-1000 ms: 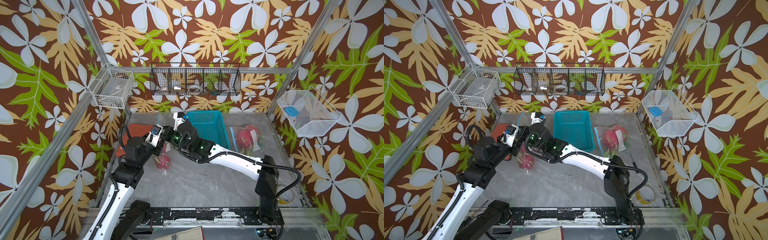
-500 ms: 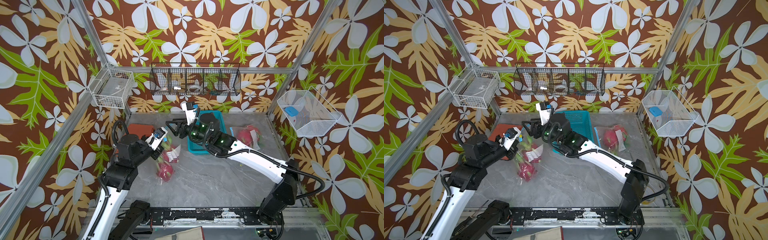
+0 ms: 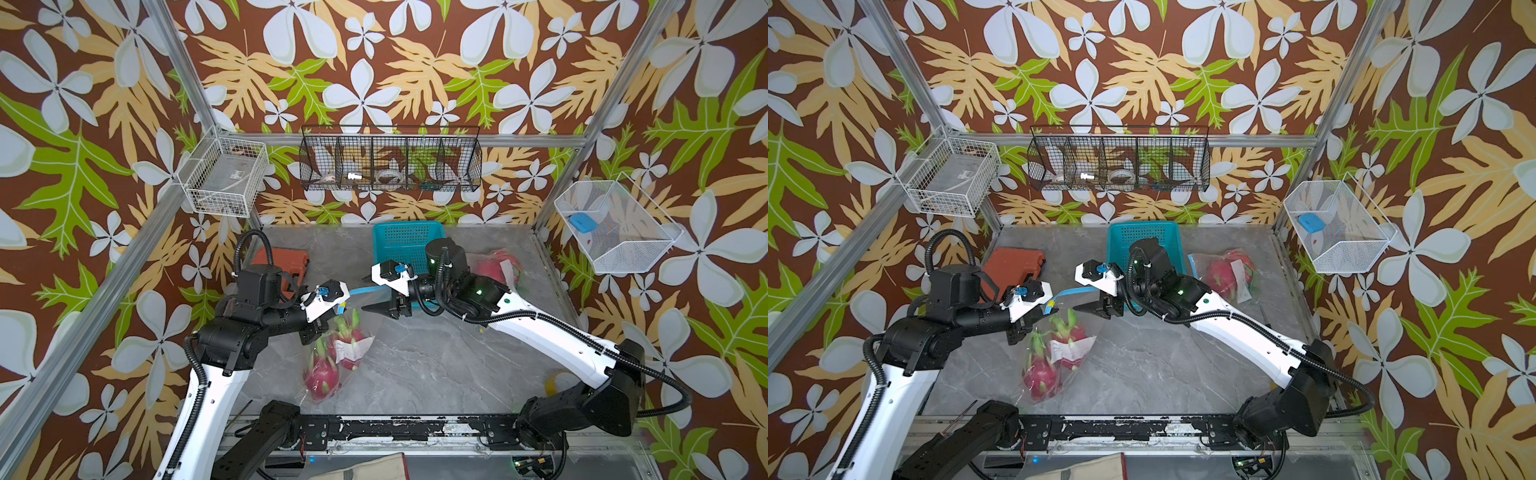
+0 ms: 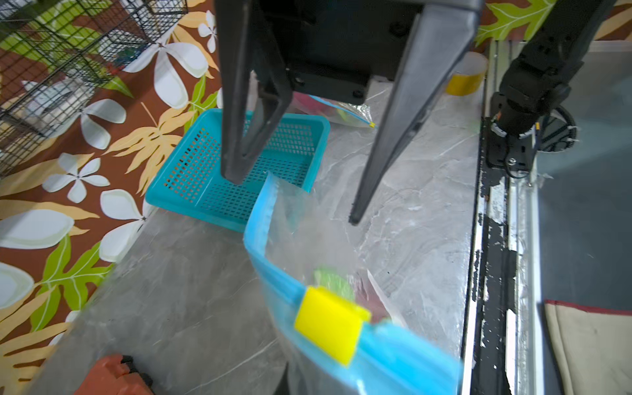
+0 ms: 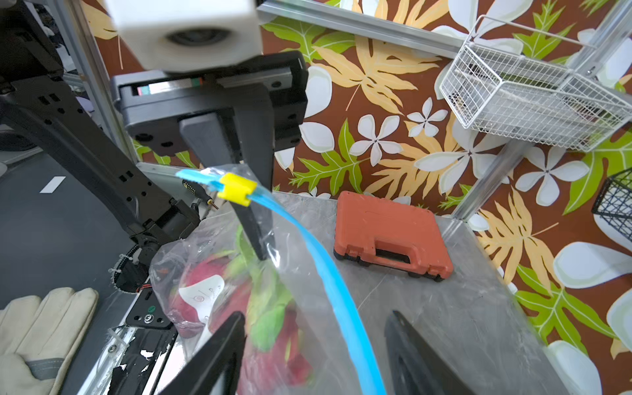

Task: Open the zip-top bag and take out the dragon fruit
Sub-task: Pick up the zipper food storage bag at the center of the board.

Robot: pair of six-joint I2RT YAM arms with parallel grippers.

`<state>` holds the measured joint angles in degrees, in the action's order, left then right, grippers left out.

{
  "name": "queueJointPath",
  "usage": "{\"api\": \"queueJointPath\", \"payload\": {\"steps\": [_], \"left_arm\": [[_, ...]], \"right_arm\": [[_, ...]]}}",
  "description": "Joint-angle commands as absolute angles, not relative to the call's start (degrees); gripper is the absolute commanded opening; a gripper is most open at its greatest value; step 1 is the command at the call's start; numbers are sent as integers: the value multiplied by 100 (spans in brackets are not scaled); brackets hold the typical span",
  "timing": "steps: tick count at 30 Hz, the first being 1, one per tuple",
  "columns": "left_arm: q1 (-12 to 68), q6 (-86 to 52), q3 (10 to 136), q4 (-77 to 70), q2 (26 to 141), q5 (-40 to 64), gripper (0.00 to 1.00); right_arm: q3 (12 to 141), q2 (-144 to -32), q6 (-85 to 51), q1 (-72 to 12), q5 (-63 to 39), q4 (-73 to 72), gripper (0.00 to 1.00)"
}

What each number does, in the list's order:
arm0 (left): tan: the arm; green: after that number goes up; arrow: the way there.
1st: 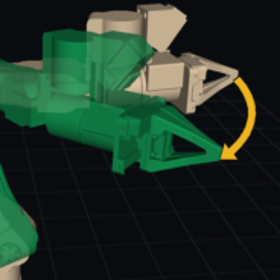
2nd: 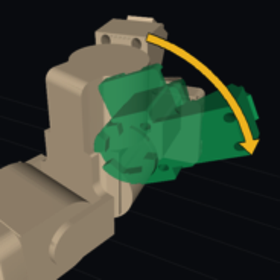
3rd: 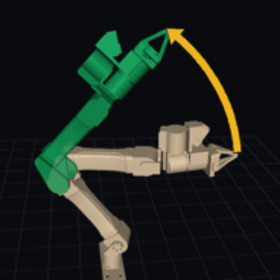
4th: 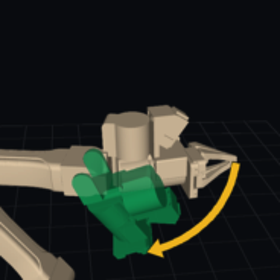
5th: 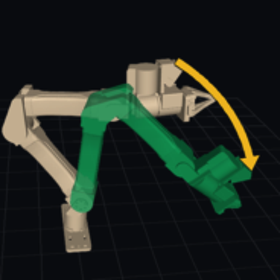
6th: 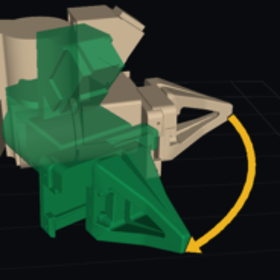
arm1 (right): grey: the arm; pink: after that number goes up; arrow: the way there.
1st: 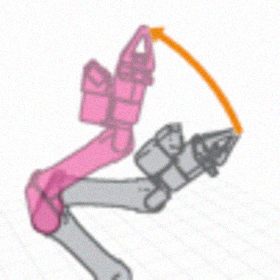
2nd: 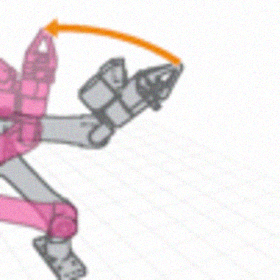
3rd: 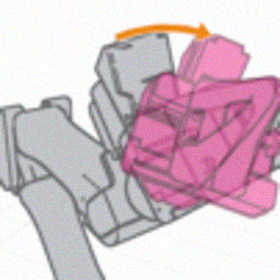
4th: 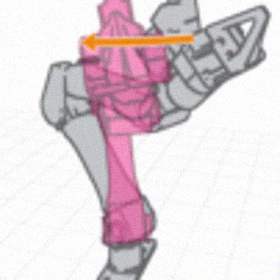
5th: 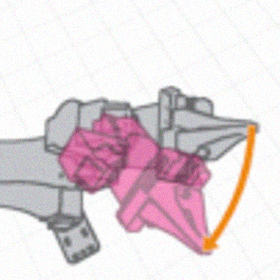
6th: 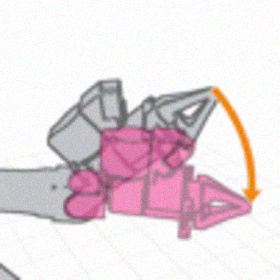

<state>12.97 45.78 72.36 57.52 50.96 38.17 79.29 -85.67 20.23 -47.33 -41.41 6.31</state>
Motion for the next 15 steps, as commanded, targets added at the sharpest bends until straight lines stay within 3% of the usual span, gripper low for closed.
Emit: {"api": "queueJointPath", "payload": {"steps": [1,8,10,12,14,15], "left_arm": [[1297,4924,7347,6047,5177,4139,0],[1295,4983,7400,6039,5216,4084,0],[1296,4958,7374,5958,5201,4036,0],[1301,4727,7310,5703,5186,3944,0],[1301,4336,7215,5323,5169,3769,0],[1300,4177,7146,5143,5160,3656,9]], "right_arm": [[8161,-8773,2470,-4737,-4610,978,67],[8585,-9259,2430,-4703,-5328,1448,59],[8654,-9337,2299,-4677,-5482,1498,44],[8685,-9384,2061,-4568,-5656,1424,15],[8638,-9346,1874,-4521,-5494,1324,0],[8579,-9290,1845,-4518,-5310,1285,0]]}}
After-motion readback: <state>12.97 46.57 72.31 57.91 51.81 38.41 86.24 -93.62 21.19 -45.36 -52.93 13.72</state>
